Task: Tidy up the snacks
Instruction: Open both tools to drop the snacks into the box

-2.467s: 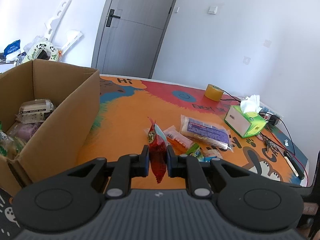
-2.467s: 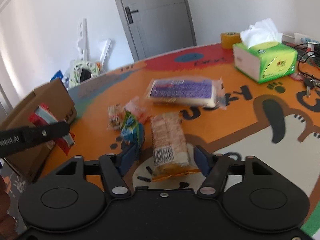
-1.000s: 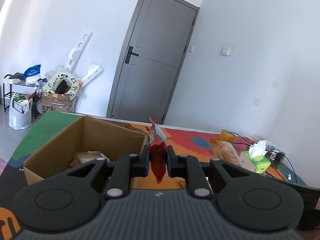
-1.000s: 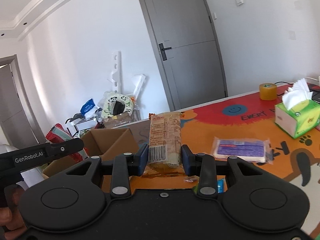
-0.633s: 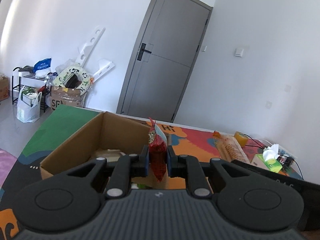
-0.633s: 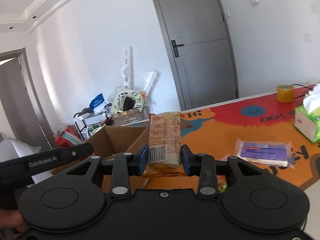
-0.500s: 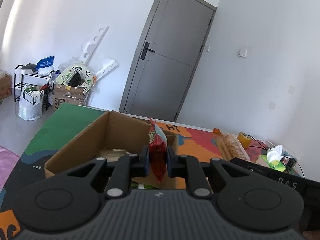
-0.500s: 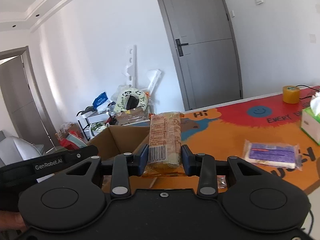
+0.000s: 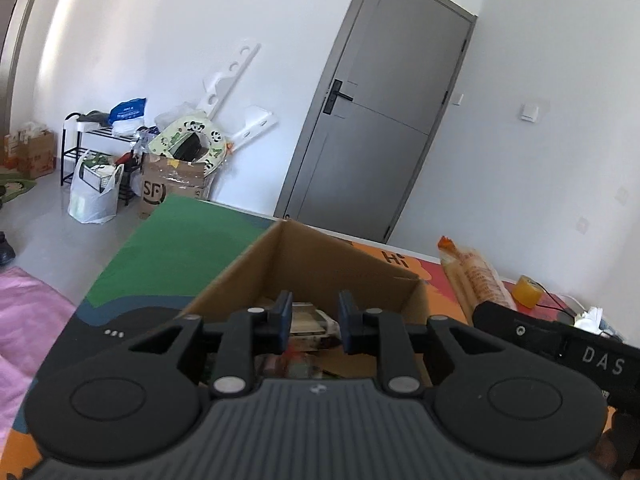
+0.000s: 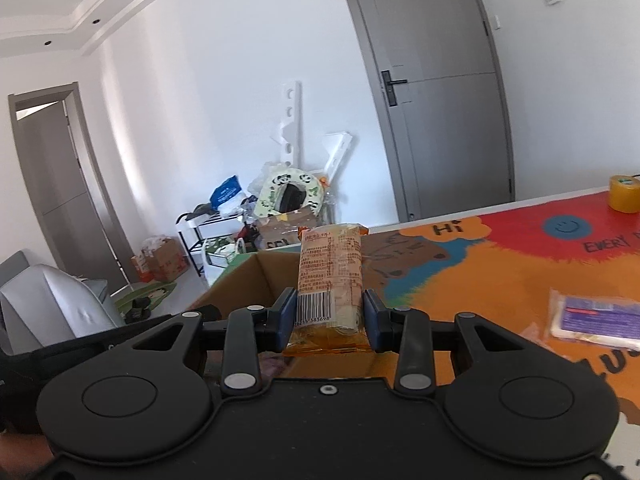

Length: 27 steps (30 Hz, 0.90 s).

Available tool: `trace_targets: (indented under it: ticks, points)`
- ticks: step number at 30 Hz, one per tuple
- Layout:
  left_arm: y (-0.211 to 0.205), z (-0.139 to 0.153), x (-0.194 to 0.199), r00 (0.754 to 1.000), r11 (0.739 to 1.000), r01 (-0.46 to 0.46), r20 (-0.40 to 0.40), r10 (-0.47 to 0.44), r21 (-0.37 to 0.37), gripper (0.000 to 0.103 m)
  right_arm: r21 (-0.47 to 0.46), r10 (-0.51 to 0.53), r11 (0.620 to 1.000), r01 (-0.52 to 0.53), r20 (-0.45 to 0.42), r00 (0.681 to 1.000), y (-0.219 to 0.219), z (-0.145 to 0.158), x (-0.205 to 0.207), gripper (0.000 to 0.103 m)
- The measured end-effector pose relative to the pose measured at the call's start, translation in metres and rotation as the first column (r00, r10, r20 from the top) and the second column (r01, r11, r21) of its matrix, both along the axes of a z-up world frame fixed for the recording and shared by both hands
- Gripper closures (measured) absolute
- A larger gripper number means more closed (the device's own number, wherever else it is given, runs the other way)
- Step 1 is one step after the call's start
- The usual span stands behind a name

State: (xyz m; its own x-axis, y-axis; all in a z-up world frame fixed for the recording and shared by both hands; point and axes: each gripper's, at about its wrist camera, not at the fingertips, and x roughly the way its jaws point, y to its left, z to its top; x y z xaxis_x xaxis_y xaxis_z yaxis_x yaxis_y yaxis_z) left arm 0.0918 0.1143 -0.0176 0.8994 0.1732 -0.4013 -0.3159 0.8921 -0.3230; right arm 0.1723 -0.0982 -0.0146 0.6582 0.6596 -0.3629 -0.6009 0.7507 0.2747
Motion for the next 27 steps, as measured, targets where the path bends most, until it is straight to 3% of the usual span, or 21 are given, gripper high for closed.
trace_targets:
  ticks: [8,10,11,12,18,22,27]
  points:
    - [0.01,0.006,-0.011,0.999,0.999,-0.035,0.008,0.035,-0.005,0.075,-0.008,0.034,0.999,-0.034,-0.008,0.999,0.032,-0.002,0.009,0.065]
    - [0.012,0.006,-0.01,0.999,0.999,-0.038,0.003,0.038,-0.007,0.071,-0.03,0.029,0.999,-0.029,0.001,1.0,0.038,-0.001,0.008,0.055]
    - [0.012,0.005,-0.009,0.999,0.999,-0.039,0.0,0.039,-0.008,0.069,-0.039,0.017,0.999,-0.017,0.01,1.0,0.038,-0.001,0.005,0.045]
    - [0.011,0.005,-0.008,0.999,0.999,-0.039,-0.001,0.039,-0.008,0.067,-0.035,0.015,0.999,-0.014,0.021,1.0,0.037,0.0,0.003,0.042]
    - [-0.001,0.005,-0.007,1.0,1.0,-0.022,-0.008,0.022,-0.005,0.051,-0.02,-0.016,1.0,0.015,-0.021,1.0,0.01,-0.007,0.002,0.042]
    - [-0.017,0.007,-0.007,1.0,1.0,-0.007,-0.006,0.008,0.009,0.028,-0.009,-0.057,0.998,0.057,-0.055,0.997,-0.018,-0.013,0.002,0.042]
    - [-0.038,0.008,-0.002,0.999,0.999,0.032,-0.006,-0.032,0.019,0.023,0.011,-0.122,0.992,0.123,-0.077,0.99,-0.052,-0.018,0.0,0.041]
